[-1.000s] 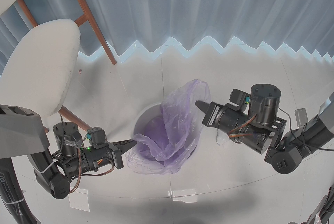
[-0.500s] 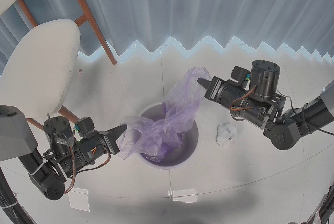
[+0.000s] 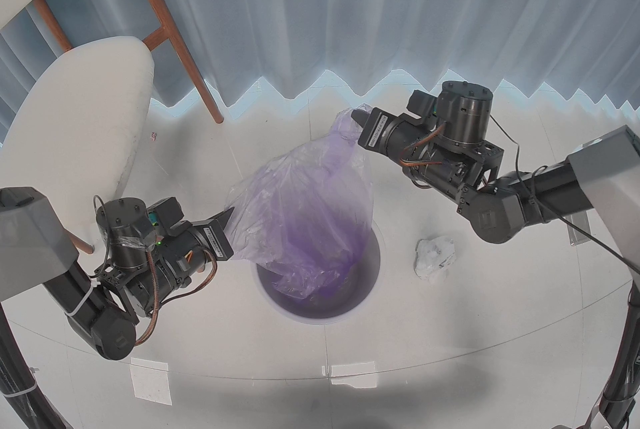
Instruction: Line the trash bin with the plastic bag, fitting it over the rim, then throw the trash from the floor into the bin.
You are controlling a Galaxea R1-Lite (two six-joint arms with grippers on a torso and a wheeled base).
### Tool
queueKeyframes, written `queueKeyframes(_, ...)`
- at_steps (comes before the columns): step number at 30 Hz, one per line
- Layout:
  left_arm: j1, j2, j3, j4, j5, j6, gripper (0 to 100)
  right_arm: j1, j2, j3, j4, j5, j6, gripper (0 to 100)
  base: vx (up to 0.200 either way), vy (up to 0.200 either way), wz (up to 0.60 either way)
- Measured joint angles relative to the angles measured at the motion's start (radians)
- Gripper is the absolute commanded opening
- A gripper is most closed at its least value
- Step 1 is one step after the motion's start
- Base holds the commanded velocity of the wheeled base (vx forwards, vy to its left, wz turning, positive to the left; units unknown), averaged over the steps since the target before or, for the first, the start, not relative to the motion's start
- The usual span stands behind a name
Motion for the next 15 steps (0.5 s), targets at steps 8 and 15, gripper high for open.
queueKeyframes(8, 0.009, 0.062, -0.016, 0.01, 0.067, -0.002, 0, -0.022, 0.104, -0.101, 0.029, 0.012, -0.017, 0, 0.0, 0.0, 0.0)
queueKeyframes(15, 0.019, 0.084, -0.007, 0.01, 0.093, -0.004, 0, -0.046, 0.09, 0.063, -0.033, 0.131, -0.02, 0, 0.0, 0.0, 0.0)
